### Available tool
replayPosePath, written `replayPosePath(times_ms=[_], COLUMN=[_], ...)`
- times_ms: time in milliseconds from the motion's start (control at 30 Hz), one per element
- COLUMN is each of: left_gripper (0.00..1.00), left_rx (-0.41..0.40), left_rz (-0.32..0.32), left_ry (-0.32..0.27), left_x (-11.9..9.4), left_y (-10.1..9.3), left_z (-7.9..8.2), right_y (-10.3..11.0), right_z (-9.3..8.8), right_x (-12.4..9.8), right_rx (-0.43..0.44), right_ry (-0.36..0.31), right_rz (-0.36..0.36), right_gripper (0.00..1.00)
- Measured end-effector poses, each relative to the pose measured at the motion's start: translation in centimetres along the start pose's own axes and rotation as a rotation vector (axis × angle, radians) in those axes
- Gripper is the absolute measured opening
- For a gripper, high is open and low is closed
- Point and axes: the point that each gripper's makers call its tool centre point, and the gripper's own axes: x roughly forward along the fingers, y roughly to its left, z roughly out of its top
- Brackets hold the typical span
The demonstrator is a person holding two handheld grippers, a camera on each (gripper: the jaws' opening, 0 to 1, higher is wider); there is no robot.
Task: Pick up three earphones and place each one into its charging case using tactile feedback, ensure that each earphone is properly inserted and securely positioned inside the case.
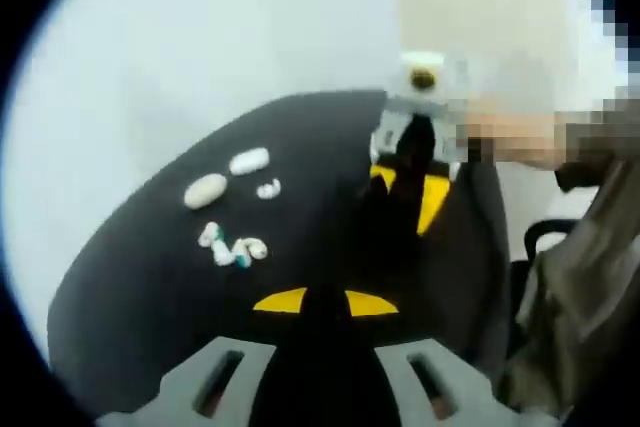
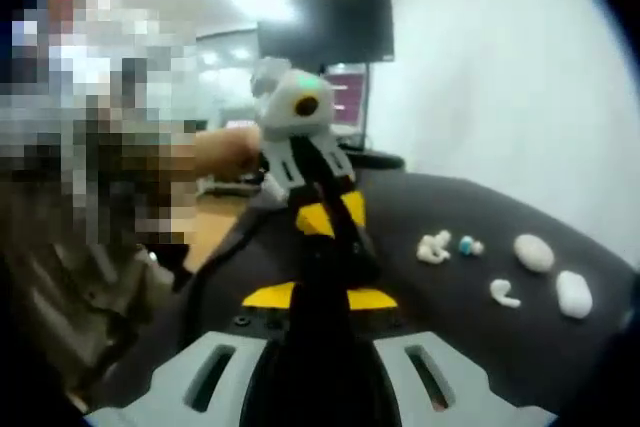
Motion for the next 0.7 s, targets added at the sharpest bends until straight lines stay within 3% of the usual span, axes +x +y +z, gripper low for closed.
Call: replayPosePath(times_ms=[133, 233, 300, 367, 400, 500, 567, 633, 700], left_gripper=[0.09, 0.08, 0.08, 0.08, 0.08, 0.08, 0.08, 0.10, 0.13], left_rx=[-0.061, -0.114, -0.112, -0.141, -0.148, -0.156, -0.196, -0.179, -0.166], left_rz=[-0.009, -0.078, -0.149, -0.298, -0.336, -0.330, -0.371, -0.327, -0.297], left_ry=[-0.049, -0.047, -0.066, -0.043, -0.027, -0.021, 0.004, 0.034, 0.026], left_x=[0.3, -0.5, -1.4, -2.5, -3.0, -3.2, -3.1, -2.4, -1.9], left_y=[0.6, 0.4, -0.1, -1.9, -2.5, -2.2, -3.0, -2.5, -2.3], left_z=[0.5, 0.6, 1.1, 1.0, 0.7, 0.4, -0.2, -1.0, -1.0], right_y=[0.0, 0.0, 0.0, 0.0, 0.0, 0.0, 0.0, 0.0, 0.0], right_z=[0.0, 0.0, 0.0, 0.0, 0.0, 0.0, 0.0, 0.0, 0.0], right_x=[0.0, 0.0, 0.0, 0.0, 0.0, 0.0, 0.0, 0.0, 0.0], right_rx=[-0.003, -0.006, -0.002, -0.004, -0.006, -0.012, -0.010, -0.007, -0.011], right_ry=[0.001, 0.002, 0.001, 0.001, 0.002, 0.003, 0.003, 0.002, 0.003], right_rz=[-0.001, -0.001, 0.002, 0.001, 0.000, -0.003, 0.000, 0.002, 0.001], right_gripper=[0.19, 0.19, 0.19, 0.19, 0.19, 0.19, 0.19, 0.19, 0.19])
